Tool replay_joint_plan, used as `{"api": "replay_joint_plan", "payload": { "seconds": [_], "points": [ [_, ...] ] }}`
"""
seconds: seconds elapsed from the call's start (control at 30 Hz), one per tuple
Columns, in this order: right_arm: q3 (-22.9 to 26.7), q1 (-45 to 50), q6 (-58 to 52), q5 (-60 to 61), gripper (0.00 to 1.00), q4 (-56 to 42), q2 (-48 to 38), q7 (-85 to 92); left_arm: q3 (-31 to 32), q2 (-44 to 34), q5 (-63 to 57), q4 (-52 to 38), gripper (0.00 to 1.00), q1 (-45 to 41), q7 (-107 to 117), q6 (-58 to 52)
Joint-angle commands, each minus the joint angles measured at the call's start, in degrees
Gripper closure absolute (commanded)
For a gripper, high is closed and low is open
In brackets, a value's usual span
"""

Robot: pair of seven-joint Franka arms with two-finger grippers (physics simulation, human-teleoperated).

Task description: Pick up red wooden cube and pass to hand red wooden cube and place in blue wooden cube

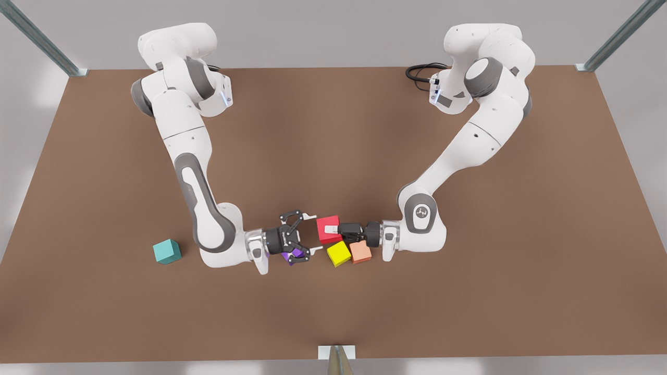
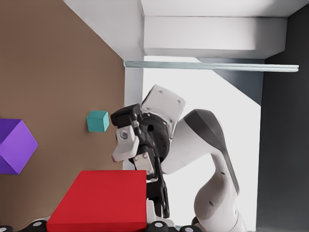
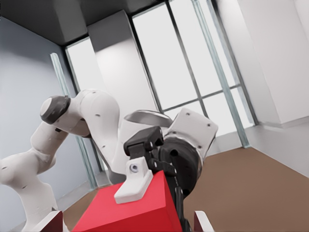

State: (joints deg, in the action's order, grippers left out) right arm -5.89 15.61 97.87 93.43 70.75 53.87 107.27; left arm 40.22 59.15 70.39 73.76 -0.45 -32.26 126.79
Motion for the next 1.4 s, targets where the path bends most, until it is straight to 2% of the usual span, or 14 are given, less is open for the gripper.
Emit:
{"api": "replay_joint_plan", "payload": {
  "seconds": [0.0,0.53,0.57,0.6,0.63,0.67,0.7,0.73,0.9,1.0,1.13,1.2,1.23,1.37],
  "points": [
    [-0.08,0.21,0.04,1.06,0.00,0.00,-0.08,6.90,0.04,-0.08,0.45,-0.02,0.37,0.01,-2.99,-0.32],
    [-0.08,2.40,1.44,1.32,0.00,0.09,1.50,6.72,0.04,0.88,0.54,-1.78,0.36,-1.84,-2.90,0.74],
    [-0.08,2.40,1.44,1.32,0.07,0.09,1.50,6.72,0.04,0.88,0.54,-1.78,0.37,-1.84,-2.90,0.74],
    [-0.08,2.40,1.44,1.32,0.29,0.09,1.59,6.72,0.04,0.88,0.54,-1.78,0.37,-1.93,-2.99,0.74],
    [-0.08,2.40,1.35,1.32,0.38,0.09,1.50,6.81,-0.05,0.88,0.54,-1.78,0.36,-1.92,-2.99,0.74],
    [-0.08,2.32,1.36,1.32,0.39,0.09,1.50,6.81,-0.05,0.88,0.45,-1.78,0.36,-1.93,-2.99,0.74],
    [-0.08,2.32,1.35,1.32,0.40,0.09,1.50,6.81,-0.05,0.88,0.54,-1.78,0.14,-1.93,-2.99,0.74],
    [-0.08,2.32,1.44,1.32,0.40,0.17,1.50,6.81,-0.05,0.88,0.54,-1.69,0.00,-1.93,-2.99,0.82],
    [-0.08,2.14,1.35,1.32,0.40,0.17,1.50,6.72,-0.05,0.79,0.10,-1.60,0.00,-0.79,-2.99,0.38],
    [0.01,2.05,1.35,1.32,0.40,0.17,1.33,6.64,0.04,0.27,-1.65,-0.90,0.00,5.72,-2.81,-5.68],
    [0.44,-4.53,-4.44,-7.02,0.40,2.28,-0.25,6.55,0.21,-3.95,-33.62,-2.21,0.00,19.87,8.96,-26.05],
    [0.53,-9.19,-7.87,-17.48,0.40,5.54,-2.63,6.11,0.83,-6.41,-74.20,-18.29,0.00,15.05,31.03,-53.82],
    [1.41,-11.92,-11.65,-25.82,0.40,5.54,-3.77,4.53,2.32,-11.51,-101.20,-19.09,0.00,8.98,30.15,-62.80],
    [17.14,-11.75,-19.57,-49.83,0.39,3.78,-9.04,-12.26,3.20,-17.66,-107.65,-19.36,0.00,12.57,30.50,-75.11]
  ]
}}
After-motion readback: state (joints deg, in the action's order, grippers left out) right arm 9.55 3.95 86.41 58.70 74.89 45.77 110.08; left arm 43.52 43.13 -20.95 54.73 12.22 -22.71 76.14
